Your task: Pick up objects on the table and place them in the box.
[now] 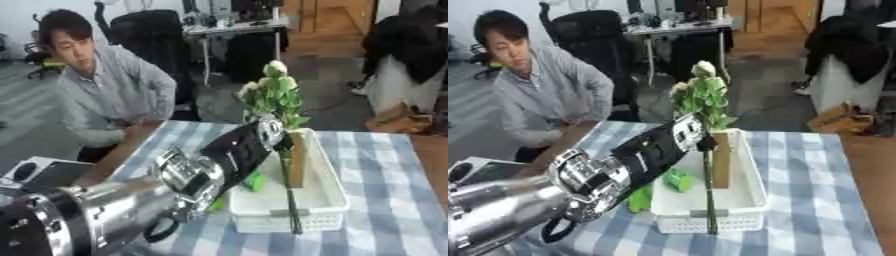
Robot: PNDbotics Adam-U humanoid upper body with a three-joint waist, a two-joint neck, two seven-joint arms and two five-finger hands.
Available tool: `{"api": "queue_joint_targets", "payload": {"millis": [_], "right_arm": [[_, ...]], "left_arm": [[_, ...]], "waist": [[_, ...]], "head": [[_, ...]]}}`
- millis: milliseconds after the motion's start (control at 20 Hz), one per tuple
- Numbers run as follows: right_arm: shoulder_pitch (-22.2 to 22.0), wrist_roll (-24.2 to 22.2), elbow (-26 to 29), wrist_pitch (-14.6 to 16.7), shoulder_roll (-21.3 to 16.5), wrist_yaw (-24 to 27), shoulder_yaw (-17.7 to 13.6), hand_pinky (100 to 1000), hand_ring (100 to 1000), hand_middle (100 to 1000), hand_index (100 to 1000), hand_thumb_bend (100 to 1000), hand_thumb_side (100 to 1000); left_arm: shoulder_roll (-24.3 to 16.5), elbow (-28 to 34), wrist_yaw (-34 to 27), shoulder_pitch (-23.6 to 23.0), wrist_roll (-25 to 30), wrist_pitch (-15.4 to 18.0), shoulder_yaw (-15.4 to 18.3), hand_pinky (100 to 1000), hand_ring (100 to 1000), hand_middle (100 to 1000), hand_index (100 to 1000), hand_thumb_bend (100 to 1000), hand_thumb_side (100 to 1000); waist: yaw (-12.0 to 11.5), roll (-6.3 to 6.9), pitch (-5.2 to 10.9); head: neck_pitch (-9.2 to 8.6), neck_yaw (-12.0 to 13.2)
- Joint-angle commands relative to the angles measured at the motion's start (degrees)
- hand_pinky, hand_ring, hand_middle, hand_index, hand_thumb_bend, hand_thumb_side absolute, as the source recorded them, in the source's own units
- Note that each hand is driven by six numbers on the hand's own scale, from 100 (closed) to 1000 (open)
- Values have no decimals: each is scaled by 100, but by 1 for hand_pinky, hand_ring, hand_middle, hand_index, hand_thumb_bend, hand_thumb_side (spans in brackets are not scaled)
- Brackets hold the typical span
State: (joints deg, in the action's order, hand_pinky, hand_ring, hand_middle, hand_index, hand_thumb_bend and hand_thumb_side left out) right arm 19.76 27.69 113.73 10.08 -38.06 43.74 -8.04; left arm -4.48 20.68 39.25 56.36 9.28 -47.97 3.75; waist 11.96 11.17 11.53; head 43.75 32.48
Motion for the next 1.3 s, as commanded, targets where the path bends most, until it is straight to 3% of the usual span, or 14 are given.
{"api": "queue_joint_targets", "payload": {"millis": [50,200,650,750,800,900,1050,1100,1150,1200,1250,1300], "right_arm": [[138,-38,86,11,-109,62,9,785,751,646,661,100,258],[168,-50,86,11,-98,69,16,785,750,646,661,100,258],[237,-115,86,2,-53,92,60,784,750,646,661,100,258],[238,-123,86,0,-45,89,59,784,750,646,661,100,258],[240,-130,86,1,-42,91,63,784,750,646,661,100,259],[239,-138,86,5,-41,96,66,784,750,646,661,100,259],[238,-133,86,12,-44,105,64,784,750,646,661,100,259],[239,-133,86,13,-45,109,65,784,749,646,661,100,259],[241,-132,86,14,-45,113,66,784,749,646,661,100,259],[241,-133,86,14,-44,115,67,784,749,646,661,100,259],[241,-134,86,13,-43,116,68,784,749,646,661,100,259],[239,-136,86,11,-43,117,69,784,749,646,661,100,259]], "left_arm": [[-75,164,-31,73,-306,11,69,100,100,100,248,100,379],[-68,209,-131,44,-685,5,129,100,100,100,252,100,425],[-77,138,-578,27,-1369,91,118,100,100,100,249,100,411],[-70,99,-629,29,-1370,127,88,100,100,100,264,100,456],[-62,91,-634,39,-1368,161,70,100,100,100,374,100,581],[-49,71,-630,59,-1340,231,50,100,172,161,490,100,654],[-46,30,-619,90,-1218,257,33,134,235,222,552,100,691],[-41,20,-609,95,-1163,258,24,194,342,323,633,100,727],[-38,6,-591,98,-1094,263,11,194,342,323,633,100,727],[-35,-9,-568,104,-1006,267,1,232,423,395,675,100,750],[-38,-19,-540,111,-924,269,-7,232,423,395,675,100,750],[-36,-25,-512,122,-832,274,-12,294,561,530,743,100,813]], "waist": [[-1,31,-40],[24,33,-60],[101,25,-109],[110,24,-122],[112,23,-123],[113,20,-119],[114,18,-111],[116,18,-109],[119,18,-107],[121,17,-107],[122,17,-107],[121,16,-105]], "head": [[26,41],[1,70],[-64,142],[-81,143],[-73,145],[-56,149],[-34,149],[-29,147],[-27,144],[-33,139],[-36,136],[-26,134]]}}
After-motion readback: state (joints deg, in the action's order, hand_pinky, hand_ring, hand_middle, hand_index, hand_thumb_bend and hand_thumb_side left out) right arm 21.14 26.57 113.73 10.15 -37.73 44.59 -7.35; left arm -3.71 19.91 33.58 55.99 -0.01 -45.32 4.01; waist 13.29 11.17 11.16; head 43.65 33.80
